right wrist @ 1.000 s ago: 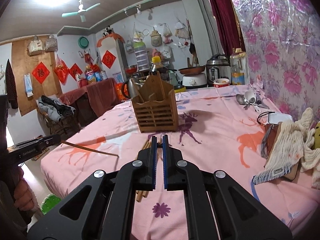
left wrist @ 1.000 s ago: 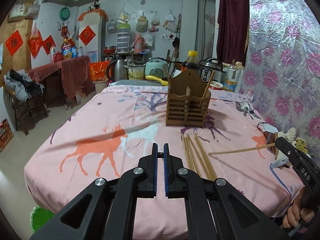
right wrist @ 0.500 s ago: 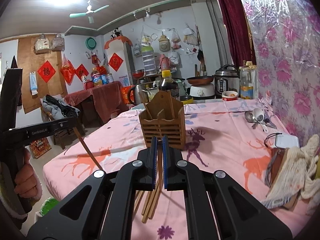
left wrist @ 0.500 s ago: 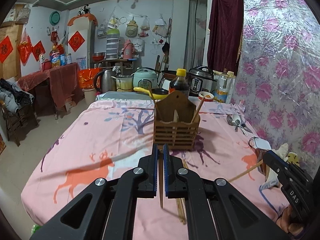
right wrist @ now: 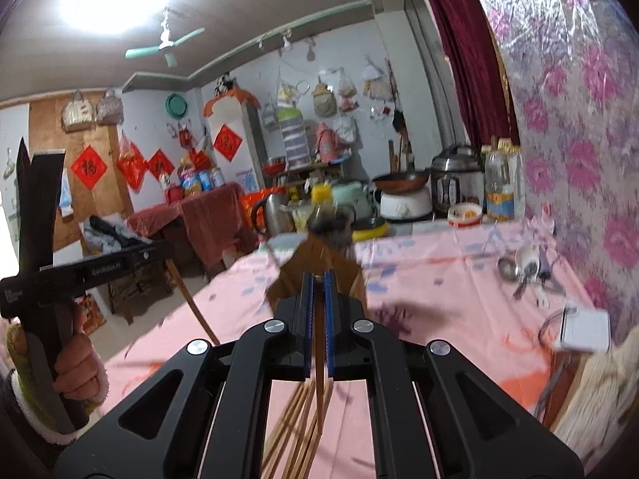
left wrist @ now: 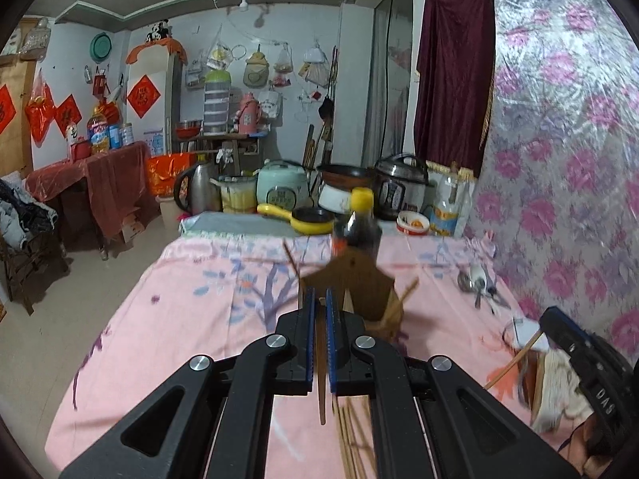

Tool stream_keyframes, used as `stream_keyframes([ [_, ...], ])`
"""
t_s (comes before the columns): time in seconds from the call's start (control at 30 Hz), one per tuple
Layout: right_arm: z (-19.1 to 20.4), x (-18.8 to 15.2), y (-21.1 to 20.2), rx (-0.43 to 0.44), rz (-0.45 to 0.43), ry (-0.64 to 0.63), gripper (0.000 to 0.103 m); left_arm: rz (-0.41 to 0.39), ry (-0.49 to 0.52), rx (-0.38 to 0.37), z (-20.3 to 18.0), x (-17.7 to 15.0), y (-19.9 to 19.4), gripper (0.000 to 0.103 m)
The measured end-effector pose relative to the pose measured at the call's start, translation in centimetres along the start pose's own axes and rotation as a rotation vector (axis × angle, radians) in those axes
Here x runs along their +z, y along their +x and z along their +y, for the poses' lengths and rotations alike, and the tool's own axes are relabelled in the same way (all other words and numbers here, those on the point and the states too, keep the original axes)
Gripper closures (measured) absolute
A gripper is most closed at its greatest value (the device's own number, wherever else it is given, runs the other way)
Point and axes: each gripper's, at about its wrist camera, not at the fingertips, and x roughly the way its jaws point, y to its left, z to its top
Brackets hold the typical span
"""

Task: Organize utensils
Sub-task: 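Carry the chopstick with the right tool and insert it into the holder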

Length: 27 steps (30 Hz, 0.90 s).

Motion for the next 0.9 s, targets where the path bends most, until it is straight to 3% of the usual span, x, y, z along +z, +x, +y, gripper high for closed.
stream_keyframes([
  [0.23, -0.5, 5.9, 3.5, -0.059, -0.110, -0.058, 0.097, -0.051, -0.017, -0.010, -0.1, 5.9, 3.2, 0.097],
  [0.47, -0.6, 9.6, 7.9, -0.053, -0.167, -0.062, 0.097, -0.078, -0.010, 0.002, -0.1, 9.0, 6.8, 0.097],
  [0.57, -0.7, 9.8, 9.9, -0.036, -0.158, -0.059, 0.097, -0.066, -0.019, 0.008, 0.2, 9.1, 8.7, 0.097],
  [0.73, -0.6, 7.5, 13.6, -0.015, -0.078, -0.055, 0.097, 0.004, -0.037, 0.012, 1.3, 7.2, 12.4, 0.097],
  [0.8, -0.9, 6.2, 15.0, 0.003, -0.022, -0.047, 0.095, 0.048, -0.042, 0.020, 1.8, 6.0, 13.7, 0.083],
  [0.83, -1.2, 5.6, 15.6, 0.012, 0.008, -0.035, 0.093, 0.058, -0.048, 0.029, 2.1, 5.6, 13.9, 0.058],
  [0.87, -1.3, 5.3, 15.8, 0.009, 0.016, -0.026, 0.092, 0.055, -0.059, 0.038, 2.5, 5.1, 14.0, 0.050],
  [0.9, -1.5, 5.1, 15.8, 0.009, 0.024, -0.020, 0.092, 0.051, -0.062, 0.044, 2.8, 4.8, 13.8, 0.050],
])
